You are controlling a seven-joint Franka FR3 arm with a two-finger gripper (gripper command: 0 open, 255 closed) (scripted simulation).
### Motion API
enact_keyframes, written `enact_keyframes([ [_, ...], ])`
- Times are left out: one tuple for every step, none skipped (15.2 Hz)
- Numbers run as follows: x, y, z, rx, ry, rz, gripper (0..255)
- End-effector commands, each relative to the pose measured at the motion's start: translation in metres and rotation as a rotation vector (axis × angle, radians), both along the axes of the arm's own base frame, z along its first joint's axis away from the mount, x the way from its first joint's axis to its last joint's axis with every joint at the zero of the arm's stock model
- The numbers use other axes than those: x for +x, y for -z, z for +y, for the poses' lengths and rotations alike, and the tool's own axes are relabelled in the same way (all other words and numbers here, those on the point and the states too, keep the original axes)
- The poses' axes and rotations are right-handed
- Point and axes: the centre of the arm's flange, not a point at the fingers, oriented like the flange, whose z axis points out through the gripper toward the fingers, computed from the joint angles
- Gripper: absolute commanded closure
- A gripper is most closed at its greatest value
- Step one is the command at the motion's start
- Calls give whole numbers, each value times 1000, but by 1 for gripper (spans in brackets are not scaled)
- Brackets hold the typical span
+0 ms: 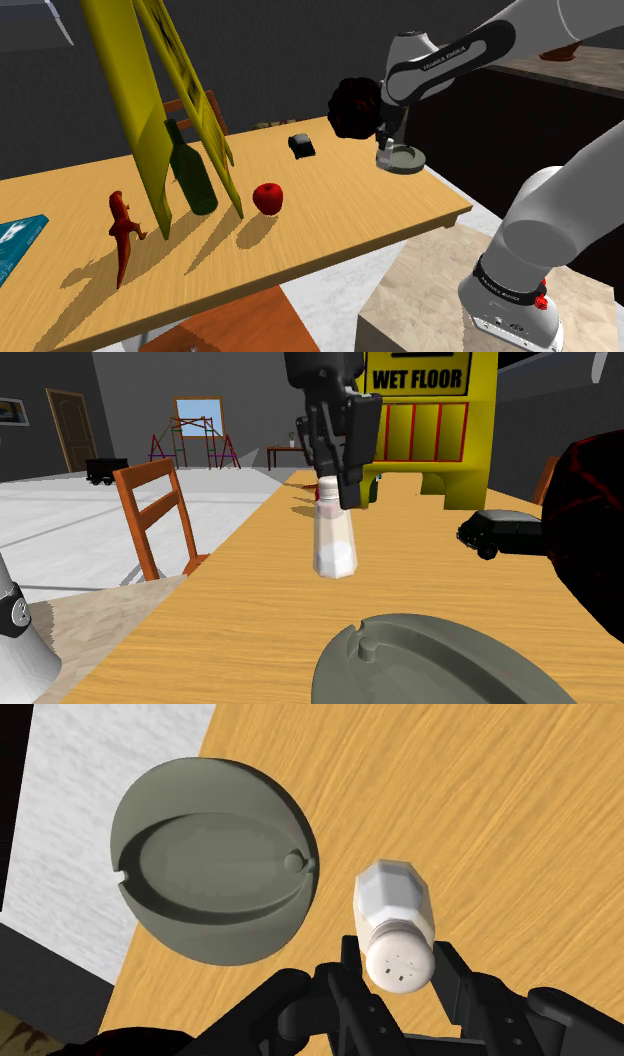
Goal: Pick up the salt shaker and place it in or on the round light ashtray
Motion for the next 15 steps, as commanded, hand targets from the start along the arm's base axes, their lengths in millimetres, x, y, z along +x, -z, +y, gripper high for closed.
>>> enact_keyframes([
  [1,-10,-1,0,0,0,255],
  [1,-15,-1,0,0,0,255],
  [1,-21,-1,0,0,0,255],
  [1,-26,-1,0,0,0,255],
  [1,-31,-1,0,0,0,255],
  [1,-36,-1,0,0,0,255],
  [1,-38,0,0,0,0,255],
  [1,-41,-13,0,0,0,255],
  [2,-44,-26,0,0,0,255],
  [3,-47,-39,0,0,0,255],
  [3,-51,-52,0,0,0,255],
  [4,-54,-65,0,0,0,255],
  [4,-57,-77,0,0,0,255],
  [5,-60,-90,0,0,0,255],
  [6,-63,-103,0,0,0,255],
])
